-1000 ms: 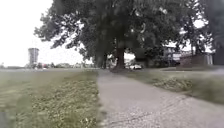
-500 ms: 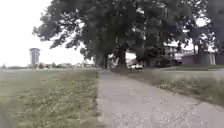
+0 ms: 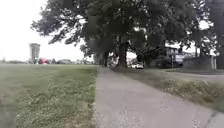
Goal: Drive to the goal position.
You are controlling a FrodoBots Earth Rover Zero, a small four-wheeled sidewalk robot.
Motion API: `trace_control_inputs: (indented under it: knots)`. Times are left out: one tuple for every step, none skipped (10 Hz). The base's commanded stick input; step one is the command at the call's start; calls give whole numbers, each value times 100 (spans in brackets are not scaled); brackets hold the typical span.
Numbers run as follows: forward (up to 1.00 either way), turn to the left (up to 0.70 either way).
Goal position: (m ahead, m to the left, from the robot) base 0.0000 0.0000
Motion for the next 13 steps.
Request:
trace_control_inputs:
  knots:
    - [70,0]
    - [70,-29]
    - [70,-35]
    - [70,-35]
    - [70,-35]
    - [70,-35]
    - [70,-35]
    - [70,-35]
    - [70,-35]
    - [70,-35]
    - [70,-14]
    - [70,0]
    - [70,0]
